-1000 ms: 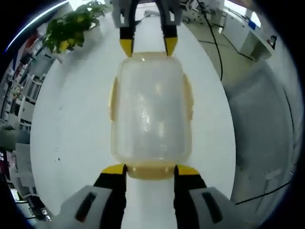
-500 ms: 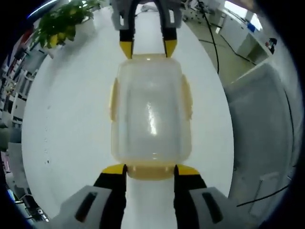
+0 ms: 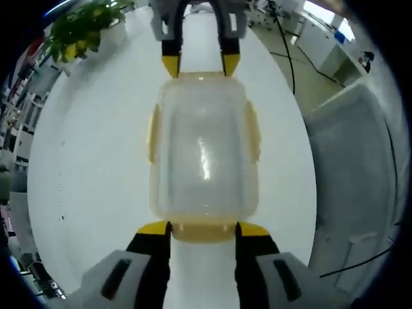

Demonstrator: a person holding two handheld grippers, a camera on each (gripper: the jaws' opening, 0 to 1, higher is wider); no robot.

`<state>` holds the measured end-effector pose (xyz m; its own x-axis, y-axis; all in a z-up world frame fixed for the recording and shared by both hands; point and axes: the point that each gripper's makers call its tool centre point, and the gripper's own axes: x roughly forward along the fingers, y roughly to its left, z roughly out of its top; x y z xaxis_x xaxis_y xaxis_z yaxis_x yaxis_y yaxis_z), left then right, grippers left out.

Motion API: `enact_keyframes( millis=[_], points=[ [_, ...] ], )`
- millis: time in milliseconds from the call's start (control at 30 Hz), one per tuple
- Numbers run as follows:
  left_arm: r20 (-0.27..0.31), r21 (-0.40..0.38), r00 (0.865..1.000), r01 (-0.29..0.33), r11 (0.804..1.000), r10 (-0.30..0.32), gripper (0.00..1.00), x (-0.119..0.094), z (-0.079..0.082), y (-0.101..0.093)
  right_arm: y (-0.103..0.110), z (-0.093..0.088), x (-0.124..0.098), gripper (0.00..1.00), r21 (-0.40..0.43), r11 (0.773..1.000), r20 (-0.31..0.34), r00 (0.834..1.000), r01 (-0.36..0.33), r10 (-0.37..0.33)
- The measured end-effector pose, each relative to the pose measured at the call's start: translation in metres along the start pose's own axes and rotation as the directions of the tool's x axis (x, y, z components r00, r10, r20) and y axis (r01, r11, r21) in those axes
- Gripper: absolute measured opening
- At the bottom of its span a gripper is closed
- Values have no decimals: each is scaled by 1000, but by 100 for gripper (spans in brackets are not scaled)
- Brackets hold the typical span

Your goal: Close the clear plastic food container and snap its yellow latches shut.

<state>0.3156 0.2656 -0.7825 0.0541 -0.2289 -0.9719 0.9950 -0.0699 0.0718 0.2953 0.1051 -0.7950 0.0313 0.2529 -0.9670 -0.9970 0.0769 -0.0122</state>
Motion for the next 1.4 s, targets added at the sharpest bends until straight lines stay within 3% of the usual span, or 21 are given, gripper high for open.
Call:
enact_keyframes(
  millis=[367,867,933,967,1000,1067,1167,1333,1400],
  points=[
    [-11,33,999,-36,999,37,34,1,-1,0,1,0,1,38,-5,1000,-9,1000,1,-1],
    [22,29,999,-39,999,38,34,1,0,-2,-1,-3,1,38,5,1000,10,1000,5,-5],
    [14,65,999,-37,997,37,33,5,-5,-3,1,-8,3,33,14,1000,-7,1000,-5,6],
    [-8,108,999,-49,993,50,31,6,-10,-2,2,-13,5,26,-1,1000,-28,1000,-9,9],
    [-16,108,998,-52,993,54,27,8,-13,-2,-1,-19,8,13,-21,1000,-52,999,11,-12],
    [-25,90,999,-39,995,42,26,11,-17,-4,-11,-21,12,6,27,997,-42,996,75,-74],
    [-1,55,1000,-28,998,28,27,14,-18,-6,2,-17,16,11,80,997,26,1000,-11,9],
    [-22,15,999,-33,999,33,28,18,-31,-5,4,-32,23,20,99,995,-24,1000,-9,12],
    [-19,-35,999,-29,999,28,29,17,-37,-6,6,-37,25,21,149,989,-17,1000,-17,20]
  ],
)
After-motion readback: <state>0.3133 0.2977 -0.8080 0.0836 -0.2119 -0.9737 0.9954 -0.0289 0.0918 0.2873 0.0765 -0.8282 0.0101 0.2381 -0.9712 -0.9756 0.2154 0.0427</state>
